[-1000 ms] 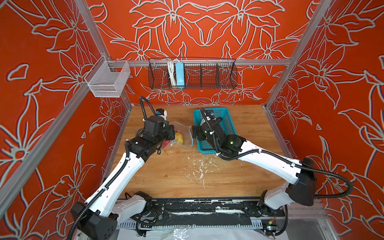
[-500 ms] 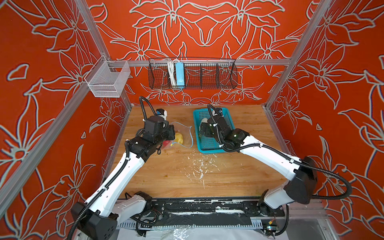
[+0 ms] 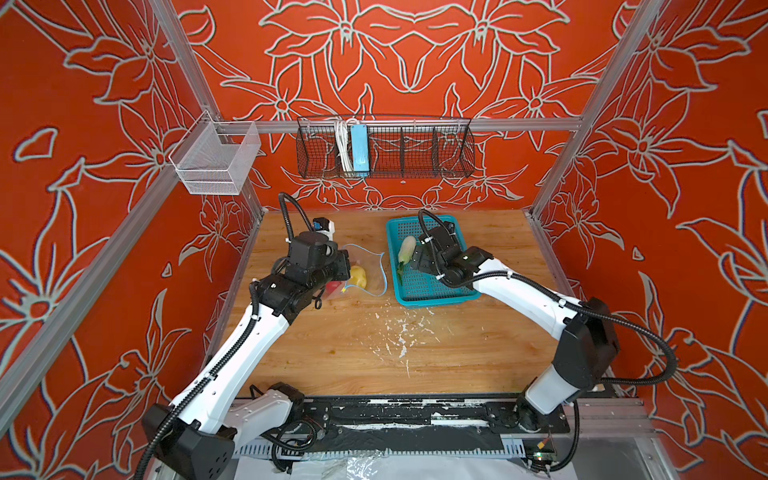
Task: Place the food in the zip-top bag and seal the zipper
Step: 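Move the open right gripper back over the teal basket, then lower the right gripper onto the dark eggplant and close it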
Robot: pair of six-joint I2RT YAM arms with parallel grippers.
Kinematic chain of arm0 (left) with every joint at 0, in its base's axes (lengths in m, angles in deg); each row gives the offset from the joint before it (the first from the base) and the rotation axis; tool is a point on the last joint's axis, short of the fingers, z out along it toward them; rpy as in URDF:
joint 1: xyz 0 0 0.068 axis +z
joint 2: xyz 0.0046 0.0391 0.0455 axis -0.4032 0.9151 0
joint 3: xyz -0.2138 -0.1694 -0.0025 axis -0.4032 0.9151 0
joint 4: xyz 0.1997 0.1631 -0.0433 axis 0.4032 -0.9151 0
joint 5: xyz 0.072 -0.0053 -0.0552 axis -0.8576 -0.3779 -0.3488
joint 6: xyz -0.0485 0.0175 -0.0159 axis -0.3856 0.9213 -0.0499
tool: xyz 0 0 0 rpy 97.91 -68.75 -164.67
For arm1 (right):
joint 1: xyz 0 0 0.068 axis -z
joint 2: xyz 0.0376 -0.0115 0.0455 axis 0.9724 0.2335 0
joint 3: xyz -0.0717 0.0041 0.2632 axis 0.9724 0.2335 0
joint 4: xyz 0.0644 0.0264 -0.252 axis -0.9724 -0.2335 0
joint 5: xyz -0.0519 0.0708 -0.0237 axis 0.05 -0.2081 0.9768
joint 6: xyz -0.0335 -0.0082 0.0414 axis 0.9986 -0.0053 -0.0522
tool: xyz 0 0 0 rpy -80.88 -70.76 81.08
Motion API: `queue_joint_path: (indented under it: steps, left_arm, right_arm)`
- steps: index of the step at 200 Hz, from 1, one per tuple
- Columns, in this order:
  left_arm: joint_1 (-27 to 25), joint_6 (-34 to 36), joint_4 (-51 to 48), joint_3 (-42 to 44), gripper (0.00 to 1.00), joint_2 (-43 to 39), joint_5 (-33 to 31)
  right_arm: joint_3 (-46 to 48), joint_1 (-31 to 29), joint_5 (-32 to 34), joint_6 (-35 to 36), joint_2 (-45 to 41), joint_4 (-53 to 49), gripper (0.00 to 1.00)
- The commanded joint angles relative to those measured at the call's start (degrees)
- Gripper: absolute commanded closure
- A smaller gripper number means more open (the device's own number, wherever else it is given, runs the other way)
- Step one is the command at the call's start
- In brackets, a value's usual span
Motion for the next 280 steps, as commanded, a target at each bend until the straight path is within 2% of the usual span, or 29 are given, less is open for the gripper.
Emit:
queue_joint_path:
  steps: [1, 58, 117, 163, 208, 249, 280]
  left_arm:
    - [0.1, -0.16, 1.0, 0.39, 1.0, -0.93, 0.9]
    - [0.12, 0.1, 1.16, 0.61, 1.0, -1.54, 0.49]
    - [0.1, 0.25, 1.18, 0.66, 1.0, -1.47, 0.0]
    - [0.1, 0.3, 1.18, 0.61, 1.0, -1.37, -0.39]
    - [0.1, 0.42, 1.04, 0.66, 1.0, -1.28, -0.66]
    - [0.1, 0.27, 1.22, 0.74, 1.0, -1.41, -0.52]
    - [0.1, 0.18, 1.09, 0.48, 1.0, -1.19, 0.3]
  right_arm:
    - [-2.86, 0.59, -0.48, -2.16, 2.82, -2.85, 0.03]
    - [-14.56, 2.47, -0.06, -3.87, 12.39, -13.96, 0.05]
    - [-14.89, 4.25, -0.69, -7.02, 14.36, -13.1, 0.07]
    - [-15.22, 6.22, -5.67, -9.73, 16.96, -11.2, 0.1]
    - [-14.48, 7.11, -8.52, -11.53, 18.59, -6.22, 0.17]
    - [-15.43, 7.92, -10.19, -12.9, 20.85, -4.03, 0.3]
    - [-17.19, 8.33, -9.61, -13.74, 23.49, -5.06, 0.34]
